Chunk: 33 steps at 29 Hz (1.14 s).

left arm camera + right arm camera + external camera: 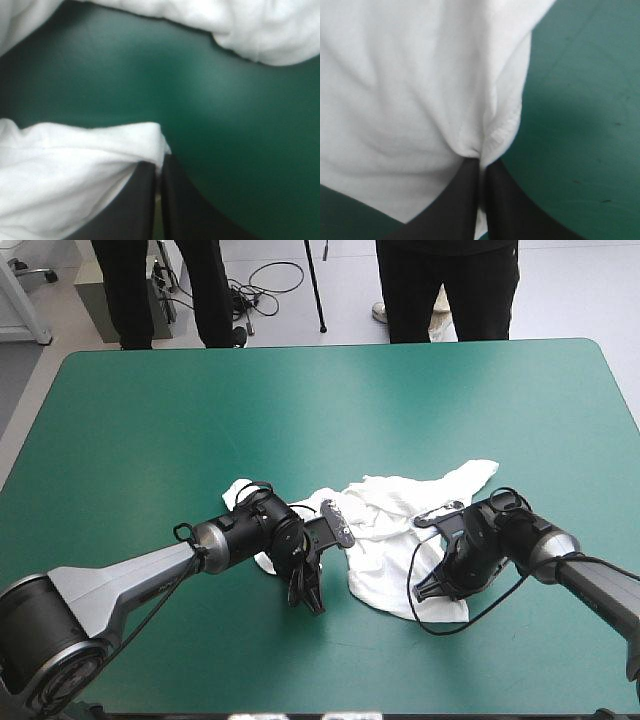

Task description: Fold the cloth

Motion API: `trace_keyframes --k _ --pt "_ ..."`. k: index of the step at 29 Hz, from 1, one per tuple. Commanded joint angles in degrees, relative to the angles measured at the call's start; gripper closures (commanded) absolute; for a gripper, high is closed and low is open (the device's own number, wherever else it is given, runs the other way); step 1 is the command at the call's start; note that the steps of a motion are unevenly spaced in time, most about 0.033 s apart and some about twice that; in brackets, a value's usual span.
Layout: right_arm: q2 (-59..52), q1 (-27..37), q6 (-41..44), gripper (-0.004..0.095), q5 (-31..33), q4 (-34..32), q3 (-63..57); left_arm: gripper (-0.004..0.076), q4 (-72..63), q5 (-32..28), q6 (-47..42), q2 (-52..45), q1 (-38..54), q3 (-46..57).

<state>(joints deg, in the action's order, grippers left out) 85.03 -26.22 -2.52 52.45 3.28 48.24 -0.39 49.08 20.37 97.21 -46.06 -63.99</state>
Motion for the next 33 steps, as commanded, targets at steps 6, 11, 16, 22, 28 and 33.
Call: trace_keyframes --k 6,11,16,22,28,33 --pt "-2.8 0.0 1.3 0.0925 0.5 -0.6 3.4 0.0733 5.6 3.2 -4.3 -10.6 2.8 -4.1" --pt "-9.3 0.0 3.3 0.0925 5.7 -4.0 10.6 0.0733 6.5 6.5 -5.5 -15.3 2.8 -8.9" --pt "-13.7 0.0 3.8 0.0925 12.8 -7.9 20.5 0.0733 13.0 11.1 -8.5 -18.5 2.8 -14.7" --pt "-16.7 0.0 4.9 0.0925 19.1 -15.4 33.9 0.0733 21.3 15.7 -10.5 -20.8 2.8 -25.8" --pt "-18.2 0.0 5.3 0.0925 19.1 -20.4 48.4 0.0733 26.1 18.9 -10.9 -21.7 2.8 -40.4" --pt "-18.4 0.0 5.3 0.0925 19.1 -25.7 60.4 0.0733 26.0 19.1 -11.1 -22.2 2.8 -54.0"
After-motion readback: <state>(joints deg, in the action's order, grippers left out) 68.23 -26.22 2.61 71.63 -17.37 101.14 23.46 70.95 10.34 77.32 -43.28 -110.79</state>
